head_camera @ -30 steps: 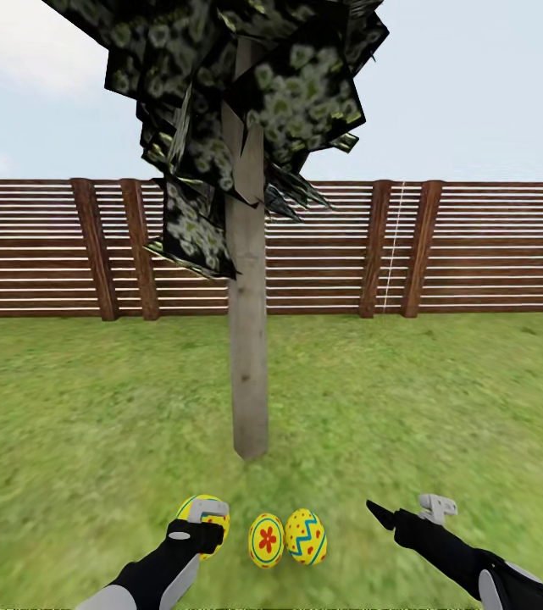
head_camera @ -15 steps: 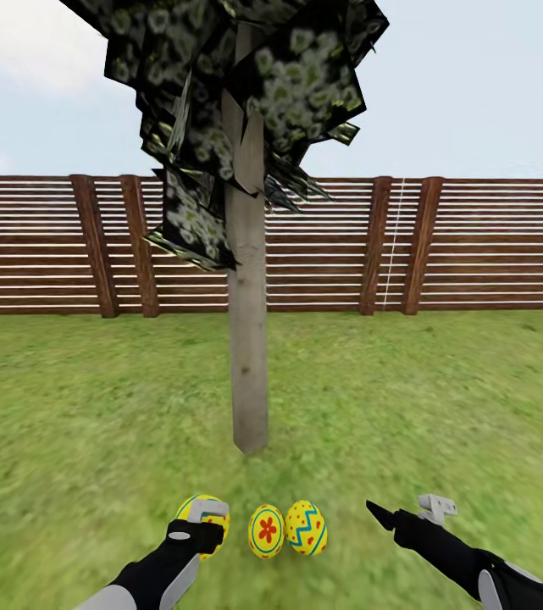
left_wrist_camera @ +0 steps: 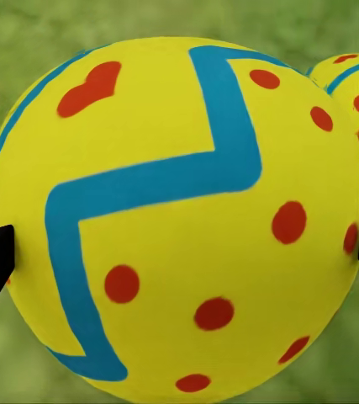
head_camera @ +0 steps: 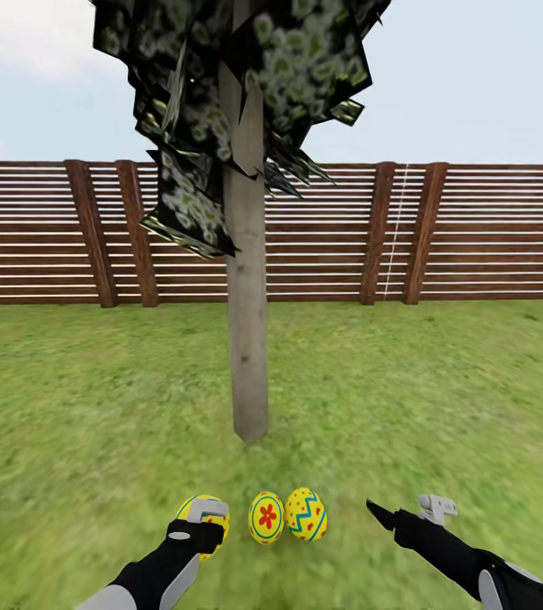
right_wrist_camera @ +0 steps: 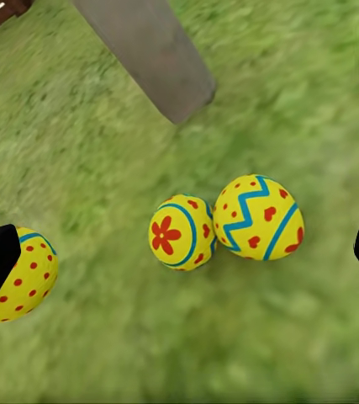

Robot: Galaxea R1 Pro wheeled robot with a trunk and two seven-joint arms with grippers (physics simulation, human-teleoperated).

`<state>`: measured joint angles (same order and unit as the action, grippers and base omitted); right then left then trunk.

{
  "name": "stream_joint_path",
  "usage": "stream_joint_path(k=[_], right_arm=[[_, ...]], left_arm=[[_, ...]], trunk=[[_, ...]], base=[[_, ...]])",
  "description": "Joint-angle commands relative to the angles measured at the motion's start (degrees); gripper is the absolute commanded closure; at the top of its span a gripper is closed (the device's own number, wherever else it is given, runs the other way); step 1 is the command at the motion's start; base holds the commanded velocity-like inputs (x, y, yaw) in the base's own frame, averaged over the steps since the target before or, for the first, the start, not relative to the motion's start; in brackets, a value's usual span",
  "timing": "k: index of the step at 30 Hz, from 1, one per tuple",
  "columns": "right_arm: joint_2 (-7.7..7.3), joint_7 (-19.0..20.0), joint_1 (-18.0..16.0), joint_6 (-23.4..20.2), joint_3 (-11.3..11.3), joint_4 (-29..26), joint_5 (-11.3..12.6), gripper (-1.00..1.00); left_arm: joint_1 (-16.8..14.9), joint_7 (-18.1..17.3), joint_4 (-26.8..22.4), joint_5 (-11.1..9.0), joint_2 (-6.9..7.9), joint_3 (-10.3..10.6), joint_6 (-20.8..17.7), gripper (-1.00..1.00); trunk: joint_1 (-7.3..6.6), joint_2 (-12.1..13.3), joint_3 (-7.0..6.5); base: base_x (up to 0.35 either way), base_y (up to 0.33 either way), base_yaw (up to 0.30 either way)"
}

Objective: Take the three Easter eggs out of the wicker basket on the lawn in the garden, then place them on the lawn next to a single tree (choose any tree) so that all three eggs are next to the same tree and none are left in the basket.

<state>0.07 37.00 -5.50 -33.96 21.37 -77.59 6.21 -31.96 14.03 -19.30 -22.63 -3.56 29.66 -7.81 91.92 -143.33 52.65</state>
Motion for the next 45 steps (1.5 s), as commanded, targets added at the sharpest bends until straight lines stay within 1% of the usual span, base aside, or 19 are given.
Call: stream_joint_path(k=[1, 14, 22, 34, 45], right_arm=[[0.01, 0.0, 0.0, -0.5, 0.1, 0.0, 0.6, -1.00], [0.02, 0.0, 0.0, -0.5, 0.1, 0.0, 0.6, -1.00], [0.02, 0.0, 0.0, -0.5, 0.1, 0.0, 0.6, -1.00], [-0.01, 0.0, 0.0, -0.4, 0.1, 0.0, 0.6, -1.00], [-0.01, 0.0, 0.0, -0.4, 0.3, 0.0, 0.6, -1.00]], left_arm=[[0.0, 0.5, -0.1, -0.4, 0.04, 0.5, -0.3, 1.00], [0.0, 0.5, -0.1, -0.4, 0.04, 0.5, -0.3, 1.00], [0.0, 0.5, -0.1, -0.2, -0.02, 0.6, -0.3, 1.00], [0.0, 0.5, -0.1, -0.3, -0.04, 0.6, -0.3, 1.00], [0.0, 0.5, -0.1, -0.3, -0.04, 0.6, -0.3, 1.00]], trunk=[[0.01, 0.0, 0.29], [0.34, -0.2, 3.17], [0.34, -0.2, 3.17], [0.34, -0.2, 3.17], [0.34, -0.2, 3.17]], base=[[0.000, 0.000, 0.000], [0.000, 0.000, 0.000], [0.016, 0.000, 0.000], [0.297, 0.000, 0.000], [0.190, 0.000, 0.000]])
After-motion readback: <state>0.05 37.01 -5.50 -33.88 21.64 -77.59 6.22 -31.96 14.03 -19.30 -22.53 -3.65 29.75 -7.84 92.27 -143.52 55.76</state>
